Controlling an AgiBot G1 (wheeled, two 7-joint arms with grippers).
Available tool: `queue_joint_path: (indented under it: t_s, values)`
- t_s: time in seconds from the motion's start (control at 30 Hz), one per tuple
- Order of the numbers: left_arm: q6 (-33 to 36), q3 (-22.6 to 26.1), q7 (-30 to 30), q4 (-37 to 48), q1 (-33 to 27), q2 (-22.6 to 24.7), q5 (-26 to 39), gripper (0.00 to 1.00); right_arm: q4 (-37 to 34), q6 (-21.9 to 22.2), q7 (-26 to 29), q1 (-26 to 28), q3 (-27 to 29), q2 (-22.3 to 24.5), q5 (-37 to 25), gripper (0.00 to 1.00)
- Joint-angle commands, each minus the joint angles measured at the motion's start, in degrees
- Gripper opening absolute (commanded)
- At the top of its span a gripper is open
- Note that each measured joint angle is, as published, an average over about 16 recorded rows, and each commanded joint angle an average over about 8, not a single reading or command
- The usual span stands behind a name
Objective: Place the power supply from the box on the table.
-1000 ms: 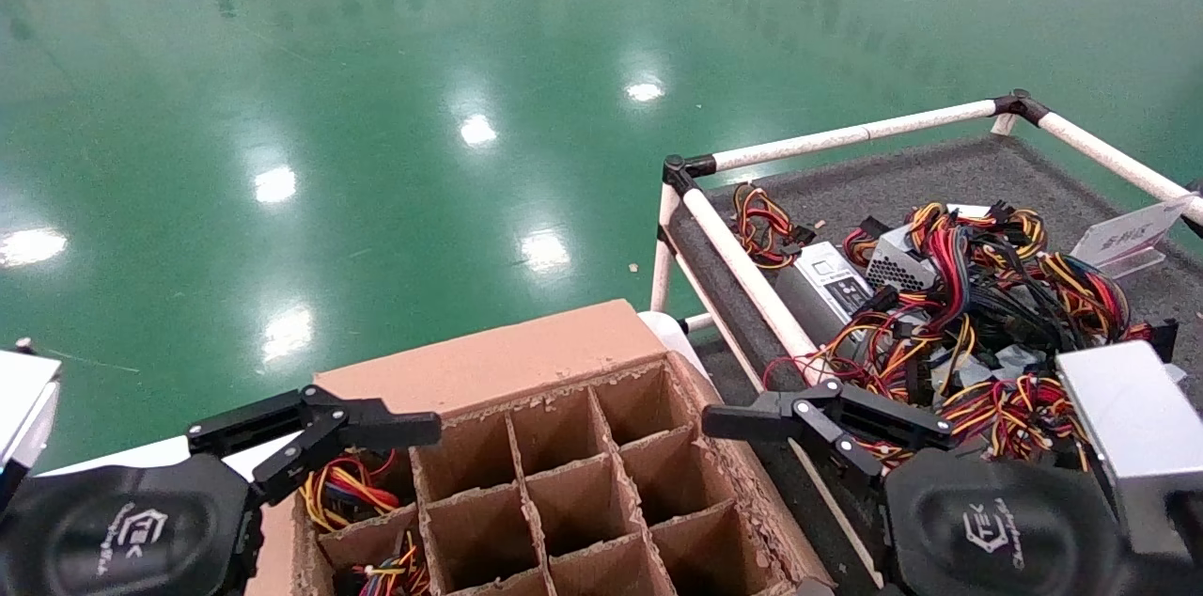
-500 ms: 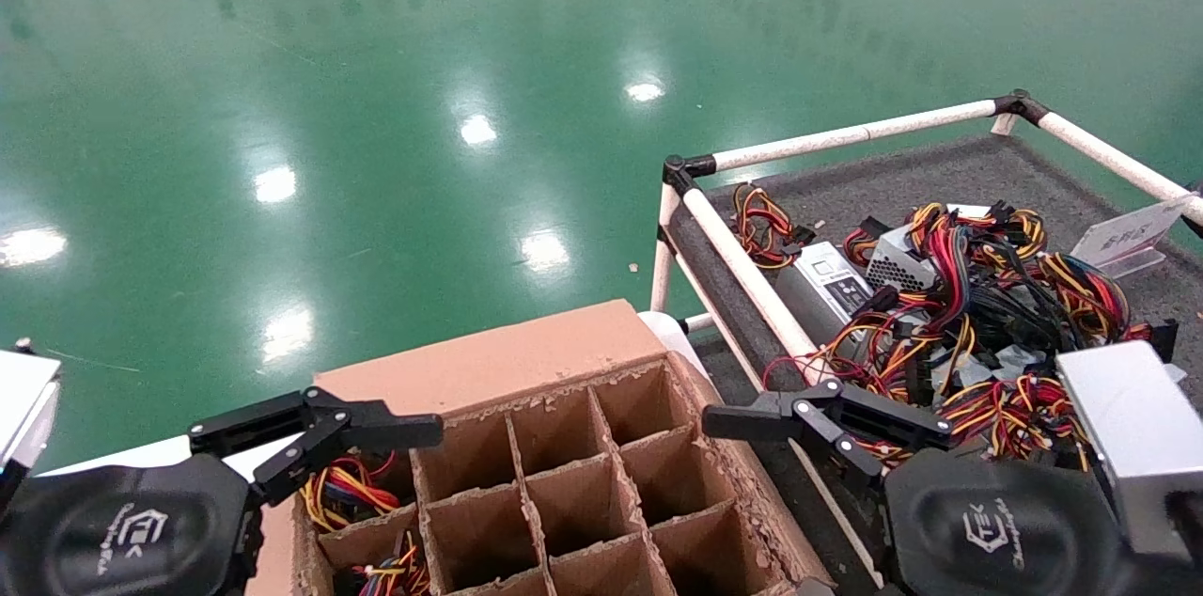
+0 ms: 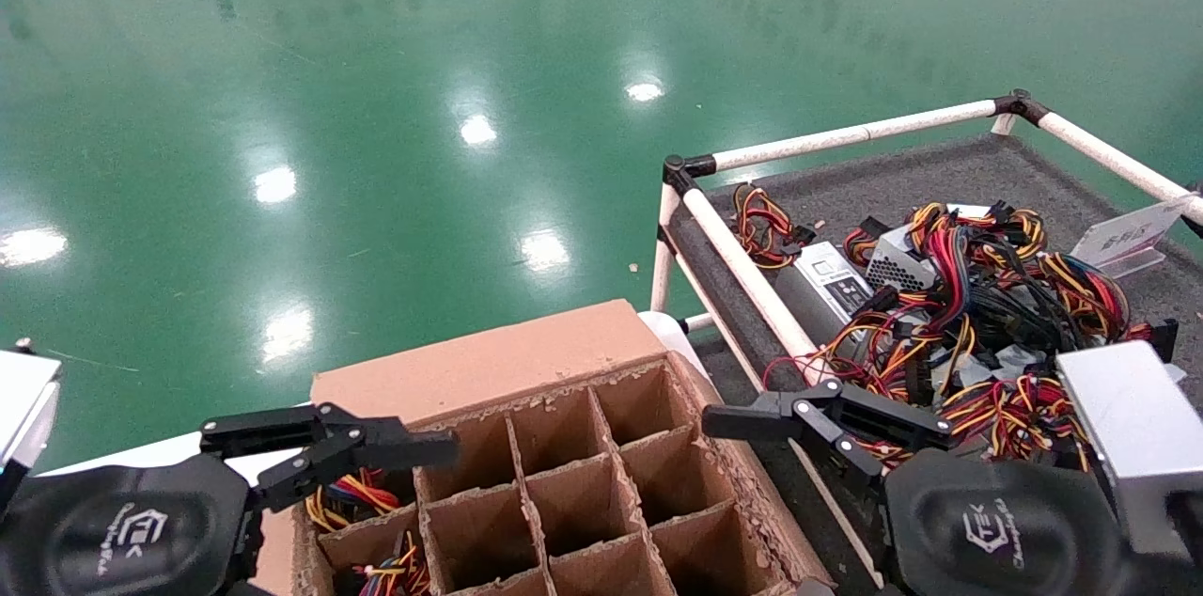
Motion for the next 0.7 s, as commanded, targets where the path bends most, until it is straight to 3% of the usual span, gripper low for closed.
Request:
queue_joint_path:
  t_s: [0.03, 0.7]
  values:
    - [0.00, 0.00, 0.00, 0.00, 0.00, 0.00, 0.00, 0.00, 0.00, 0.00, 0.00, 0.00, 0.00, 0.00, 0.00, 1.00]
    - [0.00, 0.00, 0.00, 0.00, 0.00, 0.00, 0.00, 0.00, 0.00, 0.00, 0.00, 0.00, 0.00, 0.00, 0.00, 1.00]
